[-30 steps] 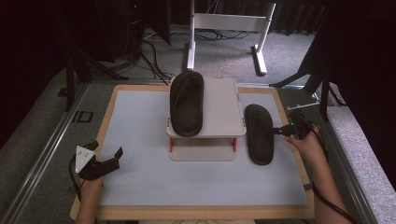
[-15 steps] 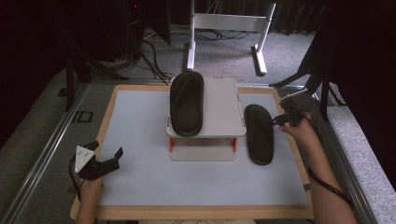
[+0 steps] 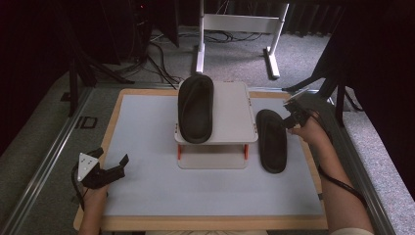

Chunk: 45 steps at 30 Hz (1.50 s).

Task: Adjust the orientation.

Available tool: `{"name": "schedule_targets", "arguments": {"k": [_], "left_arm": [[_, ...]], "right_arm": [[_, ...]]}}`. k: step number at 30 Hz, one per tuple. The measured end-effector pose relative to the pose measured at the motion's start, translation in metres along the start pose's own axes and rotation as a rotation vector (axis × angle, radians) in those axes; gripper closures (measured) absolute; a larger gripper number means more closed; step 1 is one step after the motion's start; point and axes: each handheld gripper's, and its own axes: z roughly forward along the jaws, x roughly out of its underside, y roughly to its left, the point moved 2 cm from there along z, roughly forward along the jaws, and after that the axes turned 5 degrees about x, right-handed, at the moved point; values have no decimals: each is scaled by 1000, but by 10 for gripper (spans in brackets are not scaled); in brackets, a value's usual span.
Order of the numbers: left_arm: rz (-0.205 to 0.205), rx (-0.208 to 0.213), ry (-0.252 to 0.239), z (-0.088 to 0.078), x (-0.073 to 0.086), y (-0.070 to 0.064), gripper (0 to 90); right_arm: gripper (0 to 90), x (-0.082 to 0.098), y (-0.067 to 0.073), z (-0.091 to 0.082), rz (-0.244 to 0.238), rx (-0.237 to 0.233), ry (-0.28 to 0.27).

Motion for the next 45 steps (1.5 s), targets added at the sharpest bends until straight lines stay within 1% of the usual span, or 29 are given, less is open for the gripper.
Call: {"name": "schedule_targets", "arguments": {"k": [1,2,3,6,8,10,12,14,15,18,19,20,21,22,23,27,31,34,40,45], "left_arm": [[0,0,0,0,0,0,9],[0,1,0,0,0,0,9],[1,1,1,0,0,0,9],[0,-3,0,0,0,0,9],[-2,-3,-1,0,0,0,9],[-3,-3,0,0,0,1,9],[-3,-3,0,0,0,0,9],[-2,-2,1,0,0,0,10],[-2,-2,1,0,0,0,9],[-3,-2,1,0,0,0,9],[-2,-2,2,0,0,0,9],[-3,-2,2,0,0,0,9],[-3,-2,2,0,0,0,9],[-3,-2,2,0,0,0,9],[-2,-2,3,0,0,0,10],[-4,-2,5,0,0,0,10],[-3,-2,5,0,0,0,10],[-4,-3,6,1,0,0,10],[-2,-3,8,1,0,0,11],[3,-4,11,1,0,0,11]], "right_arm": [[443,0,0,0,0,0,0],[458,-1,1,2,-9,8,14],[516,-3,1,4,-14,18,25],[551,-6,1,7,-18,28,39],[575,-7,4,10,-15,33,60],[602,-8,5,13,-2,54,77],[608,-9,6,14,18,64,87],[613,-10,6,15,23,68,95],[634,-10,7,17,30,76,106],[658,-9,7,19,27,88,116],[672,-9,7,20,30,88,116],[714,-9,7,20,34,96,118],[717,-10,6,20,39,106,120],[727,-10,6,19,50,97,119],[732,-10,5,19,60,99,123],[750,-10,6,18,54,103,135],[759,-11,5,15,53,107,158],[761,-11,4,9,46,116,153],[763,-13,-2,-8,57,130,137],[763,-15,-4,-22,52,129,134]]}}
